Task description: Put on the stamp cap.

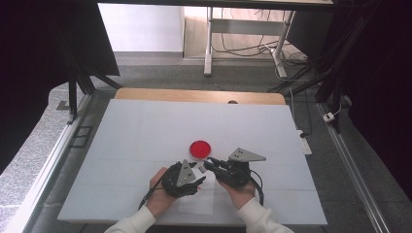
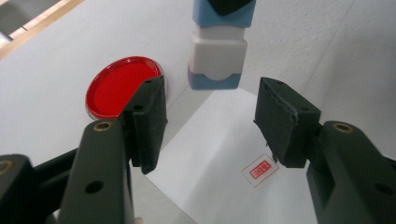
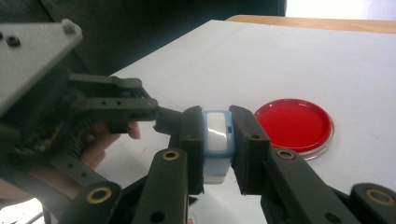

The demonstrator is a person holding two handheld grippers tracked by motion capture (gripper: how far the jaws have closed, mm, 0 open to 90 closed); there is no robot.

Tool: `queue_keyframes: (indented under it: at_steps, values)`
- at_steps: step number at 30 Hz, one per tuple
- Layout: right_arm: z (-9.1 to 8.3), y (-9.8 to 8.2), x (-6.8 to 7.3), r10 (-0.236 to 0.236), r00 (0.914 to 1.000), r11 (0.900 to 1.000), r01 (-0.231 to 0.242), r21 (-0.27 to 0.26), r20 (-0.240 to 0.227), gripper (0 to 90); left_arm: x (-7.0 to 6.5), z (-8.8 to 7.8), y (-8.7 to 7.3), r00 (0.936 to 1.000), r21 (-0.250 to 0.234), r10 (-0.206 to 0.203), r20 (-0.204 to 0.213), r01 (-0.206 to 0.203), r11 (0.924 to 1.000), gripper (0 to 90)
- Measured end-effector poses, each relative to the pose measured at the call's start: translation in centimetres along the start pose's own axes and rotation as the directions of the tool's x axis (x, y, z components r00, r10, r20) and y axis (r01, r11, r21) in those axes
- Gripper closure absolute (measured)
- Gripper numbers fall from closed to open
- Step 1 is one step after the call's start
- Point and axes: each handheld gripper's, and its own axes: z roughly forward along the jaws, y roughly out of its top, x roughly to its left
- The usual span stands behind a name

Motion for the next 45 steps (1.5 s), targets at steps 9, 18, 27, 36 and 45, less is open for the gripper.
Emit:
queue_keyframes:
  at_steps: [9, 18, 27, 36, 45]
  values:
    - [-0.3, 0.2, -0.8, -0.032, 0.9995, 0.999, 0.032, 0.001, 0.008, 75.3, 1.2, -1.5, -1.0, 0.997, 0.021, -0.071, 0.031, 0.07, 0.9973, 38.8]
    - [-0.7, 0.3, -1.4, -0.066, 0.9976, 0.998, 0.066, -0.001, 0.021, 75.3, 2.7, -3.2, -2.1, 0.993, 0.032, -0.112, 0.036, 0.111, 0.9933, 38.4]
    - [-1.6, 0.6, -1.7, -0.123, 0.9911, 0.992, 0.123, -0.011, 0.052, 75.4, 4.2, -5.0, -3.7, 0.989, 0.053, -0.147, 0.012, 0.147, 0.9878, 37.5]
    - [-1.9, 0.7, -2.4, -0.125, 0.9895, 0.992, 0.126, -0.012, 0.072, 75.3, 4.9, -6.8, -5.5, 0.9831, 0.054, -0.181, -0.025, 0.182, 0.9818, 36.8]
    - [-2.1, 0.8, -2.9, -0.143, 0.985, 0.989, 0.144, -0.009, 0.097, 75.3, 5.5, -8.7, -7.7, 0.9694, 0.044, -0.235, -0.073, 0.238, 0.9703, 36.0]
